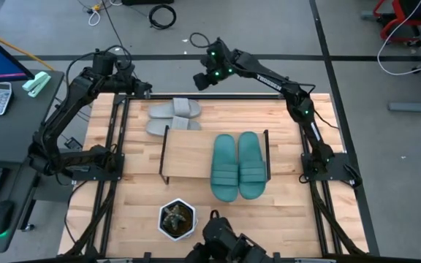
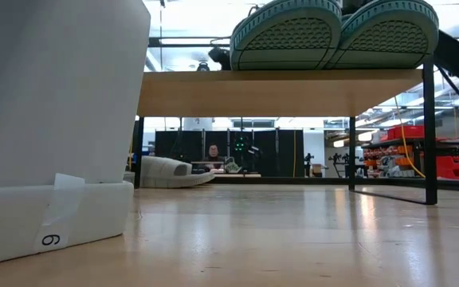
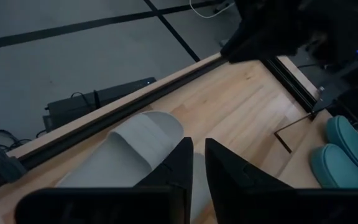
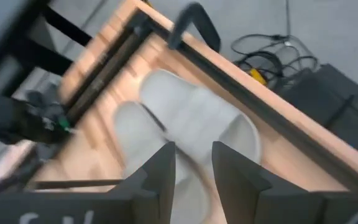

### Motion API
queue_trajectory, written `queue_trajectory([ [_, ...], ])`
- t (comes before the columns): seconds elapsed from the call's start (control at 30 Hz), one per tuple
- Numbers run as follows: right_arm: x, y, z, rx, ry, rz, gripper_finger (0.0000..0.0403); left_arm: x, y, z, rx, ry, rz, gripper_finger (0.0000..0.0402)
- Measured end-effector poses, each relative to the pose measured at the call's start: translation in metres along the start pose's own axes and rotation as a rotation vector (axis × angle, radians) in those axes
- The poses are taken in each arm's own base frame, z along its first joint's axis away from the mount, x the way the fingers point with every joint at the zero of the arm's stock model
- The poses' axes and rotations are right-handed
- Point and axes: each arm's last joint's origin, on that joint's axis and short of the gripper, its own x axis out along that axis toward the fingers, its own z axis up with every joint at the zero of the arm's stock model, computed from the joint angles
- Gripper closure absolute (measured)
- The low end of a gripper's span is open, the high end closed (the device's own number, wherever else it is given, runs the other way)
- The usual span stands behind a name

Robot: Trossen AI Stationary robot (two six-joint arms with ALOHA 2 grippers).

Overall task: Pick and place slides into the shelf
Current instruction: Put the top gray slide on the shelf

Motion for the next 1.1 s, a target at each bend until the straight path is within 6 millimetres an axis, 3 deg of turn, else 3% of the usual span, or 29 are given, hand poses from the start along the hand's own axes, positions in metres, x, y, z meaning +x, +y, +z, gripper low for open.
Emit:
queue_trajectory([
  [0.3,0.022,-0.009,-0.012,0.024,0.081,-0.04,0.029,0.002,0.001,-0.001,0.011,0.014,0.002,0.0345],
  [0.5,0.027,-0.008,-0.015,0.0,0.091,-0.056,0.029,0.016,0.01,-0.008,-0.049,0.128,0.028,0.034],
  [0.7,0.025,-0.005,-0.015,-0.008,0.09,-0.053,0.029,0.047,0.026,-0.009,-0.178,0.219,0.056,0.0298],
  [0.9,0.025,-0.003,-0.015,-0.012,0.089,-0.048,0.029,0.089,0.045,-0.014,-0.34,0.325,-0.022,0.0235],
  [1.1,0.025,-0.002,-0.016,-0.015,0.093,-0.025,0.029,0.125,0.06,-0.02,-0.355,0.369,-0.032,0.0179],
])
